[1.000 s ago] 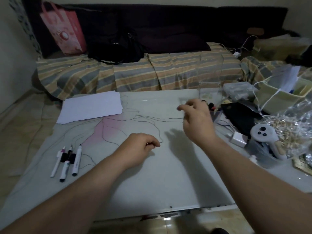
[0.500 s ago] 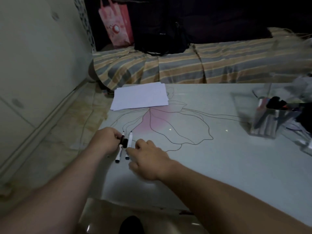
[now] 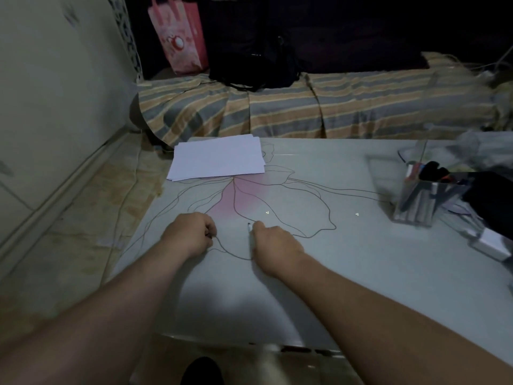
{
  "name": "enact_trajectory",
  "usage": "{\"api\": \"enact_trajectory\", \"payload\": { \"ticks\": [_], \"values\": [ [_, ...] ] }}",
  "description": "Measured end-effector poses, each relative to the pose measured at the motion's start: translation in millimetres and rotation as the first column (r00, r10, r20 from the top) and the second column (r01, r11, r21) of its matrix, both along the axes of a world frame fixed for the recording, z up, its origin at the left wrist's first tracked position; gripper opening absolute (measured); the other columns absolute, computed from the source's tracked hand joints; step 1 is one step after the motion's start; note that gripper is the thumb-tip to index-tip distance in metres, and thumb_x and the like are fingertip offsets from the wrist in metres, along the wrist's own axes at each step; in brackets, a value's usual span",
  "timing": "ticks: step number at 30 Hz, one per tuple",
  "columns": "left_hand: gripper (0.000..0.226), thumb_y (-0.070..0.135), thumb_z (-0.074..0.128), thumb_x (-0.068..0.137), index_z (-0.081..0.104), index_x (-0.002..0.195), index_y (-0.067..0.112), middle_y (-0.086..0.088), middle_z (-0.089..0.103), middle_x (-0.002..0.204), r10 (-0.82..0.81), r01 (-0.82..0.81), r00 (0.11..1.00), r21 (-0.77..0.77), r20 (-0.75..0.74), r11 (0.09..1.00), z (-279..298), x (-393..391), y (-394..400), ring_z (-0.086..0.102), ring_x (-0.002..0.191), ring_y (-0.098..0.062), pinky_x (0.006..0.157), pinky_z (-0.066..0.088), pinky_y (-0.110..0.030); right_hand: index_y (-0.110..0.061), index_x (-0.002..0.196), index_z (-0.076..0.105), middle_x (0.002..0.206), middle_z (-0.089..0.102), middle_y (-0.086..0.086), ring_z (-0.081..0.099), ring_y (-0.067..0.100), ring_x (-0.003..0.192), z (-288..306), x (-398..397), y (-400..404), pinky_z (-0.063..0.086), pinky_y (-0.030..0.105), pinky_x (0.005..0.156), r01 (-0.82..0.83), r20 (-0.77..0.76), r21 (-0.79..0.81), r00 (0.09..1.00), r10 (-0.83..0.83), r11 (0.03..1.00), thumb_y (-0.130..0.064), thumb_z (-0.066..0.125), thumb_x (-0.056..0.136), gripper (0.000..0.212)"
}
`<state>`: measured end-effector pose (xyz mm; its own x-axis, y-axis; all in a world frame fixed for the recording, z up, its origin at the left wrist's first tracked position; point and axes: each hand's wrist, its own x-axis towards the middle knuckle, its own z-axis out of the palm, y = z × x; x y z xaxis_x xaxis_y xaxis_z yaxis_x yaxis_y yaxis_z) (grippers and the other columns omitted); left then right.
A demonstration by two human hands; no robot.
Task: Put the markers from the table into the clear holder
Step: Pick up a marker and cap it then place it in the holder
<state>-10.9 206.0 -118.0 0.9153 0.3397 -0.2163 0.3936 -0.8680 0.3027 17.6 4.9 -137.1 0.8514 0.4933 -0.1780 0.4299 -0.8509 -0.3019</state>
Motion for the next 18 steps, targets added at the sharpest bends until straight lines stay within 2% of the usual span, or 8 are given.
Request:
{"api": "enact_trajectory", "payload": {
  "ticks": [4, 7, 9, 10, 12, 14, 15, 18],
  "values": [
    [0.03, 0.021, 0.08, 0.081, 0.074, 0.11, 0.029, 0.005, 0.071, 0.103, -0.011, 0.029, 0.993, -0.152, 0.117, 0.988, -1.2, 3.2, -22.0, 0.065, 0.094, -0.012, 0.082, 0.043, -0.019, -0.01, 0.145, 0.026, 0.115, 0.062, 0.026, 0.057, 0.038, 0.093, 16.7, 12.2, -40.2, 0.048, 0.041, 0.077, 0.088, -0.137, 0.059, 0.987, -0.079, 0.994, -0.008, 0.044, 0.098, 0.05],
    [0.023, 0.01, 0.074, 0.088, 0.076, 0.109, 0.02, -0.002, 0.074, 0.1, 0.063, 0.042, 0.966, -0.388, 0.252, 0.921, 4.5, 10.9, -42.1, 0.07, 0.074, -0.007, 0.073, 0.057, -0.02, -0.013, 0.138, 0.039, 0.118, 0.061, 0.023, 0.055, 0.036, 0.093, 25.2, 20.8, -68.4, 0.047, 0.039, 0.077, 0.16, -0.157, 0.077, 0.977, -0.147, 0.984, -0.005, 0.043, 0.093, 0.046],
    [0.021, 0.004, 0.073, 0.089, 0.075, 0.104, 0.018, -0.007, 0.075, 0.1, 0.126, 0.055, 0.948, -0.542, 0.291, 0.839, 6.9, 15.7, -53.2, 0.069, 0.062, 0.001, 0.059, 0.055, -0.013, -0.017, 0.127, 0.054, 0.113, 0.066, 0.015, 0.059, 0.036, 0.098, 31.0, 25.2, -85.9, 0.049, 0.038, 0.081, 0.204, -0.123, 0.166, 0.975, -0.185, 0.965, -0.019, 0.047, 0.099, 0.029],
    [0.022, 0.003, 0.074, 0.088, 0.074, 0.101, 0.019, -0.005, 0.075, 0.099, 0.142, 0.066, 0.942, -0.58, 0.306, 0.812, 8.1, 17.7, -58.7, 0.068, 0.062, 0.006, 0.058, 0.052, -0.008, -0.019, 0.118, 0.06, 0.103, 0.068, 0.009, 0.059, 0.032, 0.095, 35.4, 25.9, -93.5, 0.048, 0.036, 0.078, 0.219, -0.101, 0.231, 0.974, -0.201, 0.948, -0.03, 0.048, 0.102, 0.023],
    [0.024, 0.002, 0.078, 0.084, 0.073, 0.098, 0.02, 0.002, 0.075, 0.094, 0.156, 0.088, 0.934, -0.629, 0.322, 0.772, 12.7, 18.0, -70.8, 0.066, 0.064, 0.012, 0.063, 0.047, -0.003, -0.024, 0.098, 0.067, 0.079, 0.065, -0.002, 0.058, 0.024, 0.082, 45.4, 25.8, -104.3, 0.044, 0.032, 0.068, 0.213, -0.035, 0.345, 0.976, -0.214, 0.914, -0.051, 0.047, 0.101, 0.034],
    [0.026, -0.001, 0.079, 0.082, 0.074, 0.093, 0.021, 0.002, 0.076, 0.092, 0.161, 0.104, 0.935, -0.681, 0.315, 0.724, 16.2, 17.7, -81.4, 0.069, 0.071, 0.007, 0.076, 0.05, -0.012, -0.029, 0.087, 0.065, 0.072, 0.058, -0.005, 0.055, 0.017, 0.075, 52.5, 24.3, -110.7, 0.042, 0.031, 0.061, 0.13, 0.117, 0.368, 0.976, -0.184, 0.921, -0.065, 0.046, 0.096, 0.042],
    [0.028, -0.004, 0.078, 0.082, 0.073, 0.09, 0.022, -0.001, 0.077, 0.094, 0.154, 0.117, 0.938, -0.705, 0.31, 0.7, 16.8, 17.9, -85.2, 0.073, 0.079, -0.002, 0.083, 0.053, -0.02, -0.033, 0.085, 0.065, 0.073, 0.055, -0.007, 0.053, 0.015, 0.075, 53.3, 23.8, -112.2, 0.041, 0.031, 0.06, 0.096, 0.188, 0.353, 0.967, -0.171, 0.931, -0.07, 0.044, 0.093, 0.043],
    [0.032, -0.008, 0.078, 0.08, 0.075, 0.089, 0.023, -0.008, 0.079, 0.097, 0.109, 0.163, 0.942, -0.715, 0.318, 0.68, 16.8, 20.3, -92.5, 0.075, 0.096, -0.023, 0.096, 0.056, -0.036, -0.041, 0.096, 0.069, 0.08, 0.051, -0.01, 0.054, 0.015, 0.084, 54.1, 21.3, -113.4, 0.048, 0.033, 0.067, 0.085, 0.28, 0.306, 0.944, -0.175, 0.948, -0.076, 0.039, 0.09, 0.046]
  ]
}}
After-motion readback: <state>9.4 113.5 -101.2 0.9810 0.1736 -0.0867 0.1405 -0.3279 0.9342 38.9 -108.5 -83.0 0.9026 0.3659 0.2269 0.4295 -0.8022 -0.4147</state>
